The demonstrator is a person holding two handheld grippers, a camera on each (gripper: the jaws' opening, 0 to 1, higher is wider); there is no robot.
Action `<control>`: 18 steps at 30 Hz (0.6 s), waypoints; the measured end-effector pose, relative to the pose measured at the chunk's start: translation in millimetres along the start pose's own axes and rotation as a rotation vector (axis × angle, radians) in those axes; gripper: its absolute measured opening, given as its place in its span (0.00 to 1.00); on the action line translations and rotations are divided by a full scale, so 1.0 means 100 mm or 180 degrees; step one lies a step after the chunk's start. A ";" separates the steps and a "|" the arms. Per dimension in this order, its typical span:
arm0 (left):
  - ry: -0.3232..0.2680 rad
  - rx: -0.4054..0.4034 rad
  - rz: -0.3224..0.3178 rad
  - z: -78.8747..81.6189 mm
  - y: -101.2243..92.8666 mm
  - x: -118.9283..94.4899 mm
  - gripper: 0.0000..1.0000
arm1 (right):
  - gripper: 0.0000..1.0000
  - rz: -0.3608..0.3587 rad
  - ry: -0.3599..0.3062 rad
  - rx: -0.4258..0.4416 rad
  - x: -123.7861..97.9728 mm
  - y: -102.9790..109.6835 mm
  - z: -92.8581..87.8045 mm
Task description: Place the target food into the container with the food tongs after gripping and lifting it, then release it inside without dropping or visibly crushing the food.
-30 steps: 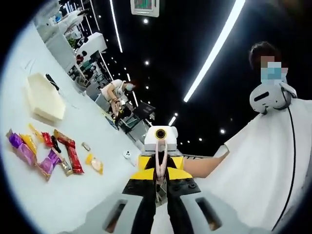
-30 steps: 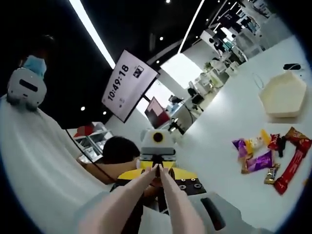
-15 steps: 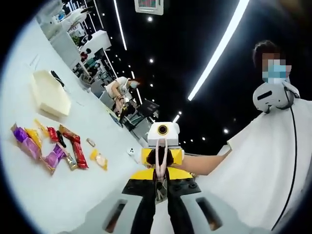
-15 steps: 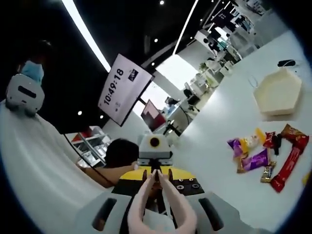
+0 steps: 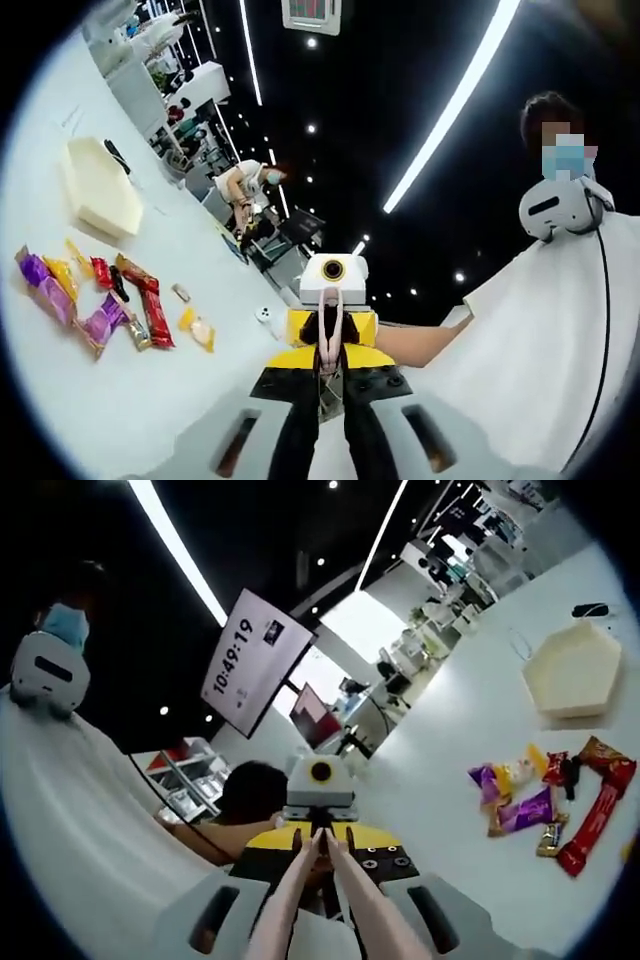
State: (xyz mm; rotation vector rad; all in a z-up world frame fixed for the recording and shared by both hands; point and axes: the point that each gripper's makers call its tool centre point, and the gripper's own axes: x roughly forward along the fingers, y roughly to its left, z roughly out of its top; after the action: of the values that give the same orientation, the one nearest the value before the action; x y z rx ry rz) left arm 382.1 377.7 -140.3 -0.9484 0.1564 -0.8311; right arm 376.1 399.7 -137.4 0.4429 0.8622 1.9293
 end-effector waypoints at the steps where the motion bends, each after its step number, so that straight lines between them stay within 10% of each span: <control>1: 0.0000 -0.0001 -0.0002 0.00 0.00 0.00 0.03 | 0.17 0.0000 0.0004 0.0016 -0.01 0.00 0.00; 18: -0.0002 -0.0031 0.0106 -0.01 0.02 -0.05 0.15 | 0.19 -0.0140 -0.0040 0.0175 -0.13 -0.05 0.01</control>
State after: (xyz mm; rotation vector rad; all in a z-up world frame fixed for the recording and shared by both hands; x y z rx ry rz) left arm 378.7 380.9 -143.5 -0.9529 0.1755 -0.7999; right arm 386.1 389.9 -139.5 0.4645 0.9115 1.8643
